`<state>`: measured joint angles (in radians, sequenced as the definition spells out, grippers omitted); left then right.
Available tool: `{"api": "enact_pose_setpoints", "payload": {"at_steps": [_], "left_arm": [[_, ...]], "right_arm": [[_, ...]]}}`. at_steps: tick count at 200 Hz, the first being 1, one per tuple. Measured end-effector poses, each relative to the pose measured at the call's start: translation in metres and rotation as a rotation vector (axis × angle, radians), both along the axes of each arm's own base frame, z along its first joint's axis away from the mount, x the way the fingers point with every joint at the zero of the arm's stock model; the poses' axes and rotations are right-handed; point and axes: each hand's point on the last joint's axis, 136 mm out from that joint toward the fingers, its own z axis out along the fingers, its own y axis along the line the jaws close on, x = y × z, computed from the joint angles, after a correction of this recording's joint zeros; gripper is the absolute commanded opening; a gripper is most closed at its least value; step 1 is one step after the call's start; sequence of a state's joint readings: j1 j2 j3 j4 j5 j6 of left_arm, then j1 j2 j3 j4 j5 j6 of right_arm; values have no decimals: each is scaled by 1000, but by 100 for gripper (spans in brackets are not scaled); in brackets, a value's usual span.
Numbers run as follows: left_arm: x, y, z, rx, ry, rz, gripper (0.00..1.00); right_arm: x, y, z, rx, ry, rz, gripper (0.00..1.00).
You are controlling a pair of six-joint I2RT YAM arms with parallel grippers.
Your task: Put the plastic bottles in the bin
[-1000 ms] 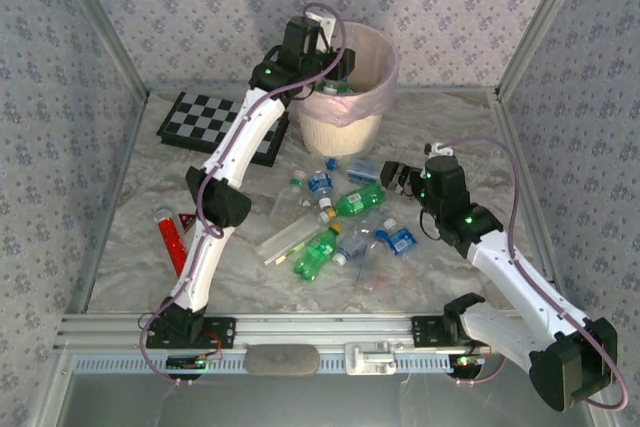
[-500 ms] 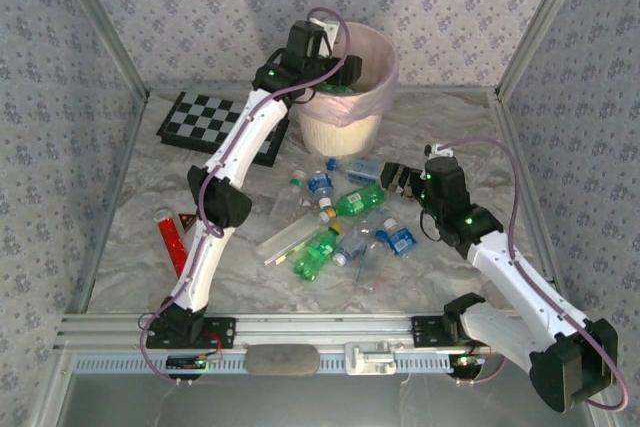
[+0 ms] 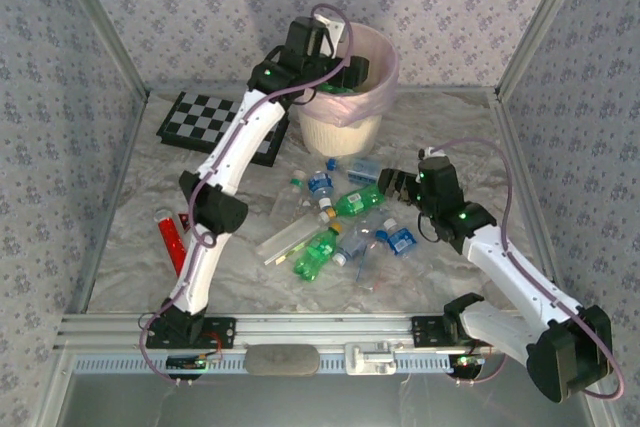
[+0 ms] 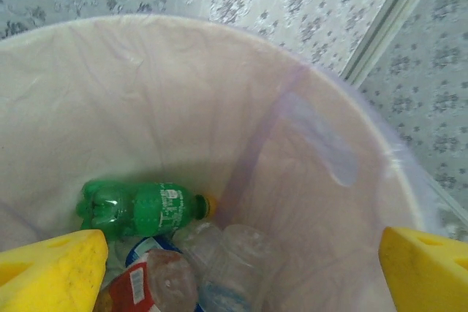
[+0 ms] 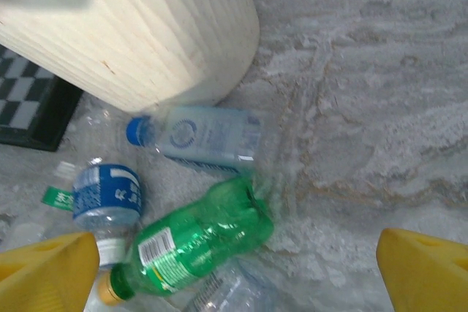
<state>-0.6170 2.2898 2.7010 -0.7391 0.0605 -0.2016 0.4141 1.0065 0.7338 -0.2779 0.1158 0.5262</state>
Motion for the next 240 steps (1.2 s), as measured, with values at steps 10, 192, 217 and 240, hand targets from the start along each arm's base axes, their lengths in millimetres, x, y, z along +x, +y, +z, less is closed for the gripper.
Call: {"api": "enact_pose_setpoints", "payload": {"at_steps": [10,192,217,240], "left_arm": [[-11,1,12,-4,-12,-13,96],[-126,147,-68,-17,-72,281,100],[-137,171,-96,-6,-32,357,100],[-151,189,-121,-13,12,413,100]], "right_arm": [[-5,-2,-7,-18,33,2,99],[-96,0,-126,-212,559,122,92],[-93,0,-131,-226,565,110,90],[-90,-1,-137,-228,566,92,86]]}}
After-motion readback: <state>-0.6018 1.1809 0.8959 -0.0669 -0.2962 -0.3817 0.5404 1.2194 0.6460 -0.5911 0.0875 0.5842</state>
